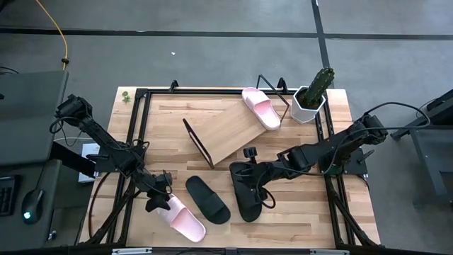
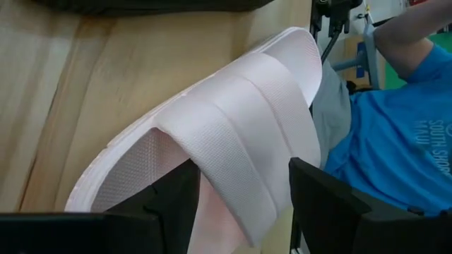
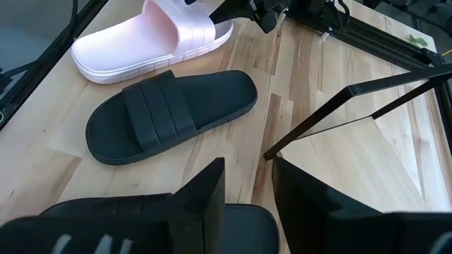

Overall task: Pick and place slides into the shelf
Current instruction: Put the pink slide on the shelf

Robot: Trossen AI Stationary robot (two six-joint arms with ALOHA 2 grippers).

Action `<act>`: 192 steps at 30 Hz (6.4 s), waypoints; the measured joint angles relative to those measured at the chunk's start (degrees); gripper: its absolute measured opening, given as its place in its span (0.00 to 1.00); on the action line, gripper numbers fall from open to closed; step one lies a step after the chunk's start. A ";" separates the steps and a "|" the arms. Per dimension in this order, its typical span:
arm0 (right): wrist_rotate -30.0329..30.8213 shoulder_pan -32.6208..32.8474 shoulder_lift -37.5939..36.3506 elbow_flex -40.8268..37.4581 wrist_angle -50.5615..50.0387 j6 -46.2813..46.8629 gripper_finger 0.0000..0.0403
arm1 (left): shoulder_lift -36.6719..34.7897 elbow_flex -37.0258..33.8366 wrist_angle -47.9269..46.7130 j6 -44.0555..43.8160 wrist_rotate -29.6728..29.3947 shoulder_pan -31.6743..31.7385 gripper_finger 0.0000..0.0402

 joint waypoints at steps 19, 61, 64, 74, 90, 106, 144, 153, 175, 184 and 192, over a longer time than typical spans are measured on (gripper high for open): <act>0.03 0.00 0.00 0.00 0.00 -0.13 0.27 | 0.04 0.02 -0.48 0.20 -1.78 0.04 0.50; 5.39 0.24 0.00 0.00 0.04 -3.34 0.27 | 4.16 0.07 7.99 4.20 -1.37 0.15 0.01; 6.01 0.24 0.00 0.00 0.04 -4.21 0.27 | 4.15 0.07 10.36 4.73 -0.79 0.13 0.01; 8.00 0.26 0.00 0.00 0.04 -5.93 0.27 | 4.15 0.07 11.73 4.85 -0.22 0.13 0.00; 17.86 4.88 0.00 0.00 2.23 -14.61 0.27 | 4.15 3.90 15.79 9.31 0.56 0.15 0.00; 26.11 9.72 0.00 0.00 8.37 -25.84 0.27 | 1.45 15.01 -0.28 17.10 -3.04 0.22 0.00; 49.00 17.22 11.89 0.00 37.77 -72.59 0.40 | -7.15 17.14 -1.51 17.04 10.44 23.00 0.00; 45.15 16.70 11.96 0.00 39.60 -72.70 0.47 | -7.13 17.14 -0.26 16.94 9.74 23.06 0.00; 39.64 15.55 18.32 5.85 44.09 -74.25 0.47 | -6.89 17.14 0.32 16.87 7.27 23.06 0.00; 38.94 13.23 23.74 14.81 28.87 -65.99 0.47 | -6.89 17.11 0.26 16.81 8.89 23.04 0.00; 36.28 12.23 23.96 15.19 27.64 -65.71 0.47 | -6.89 17.11 0.63 16.70 9.13 23.04 0.00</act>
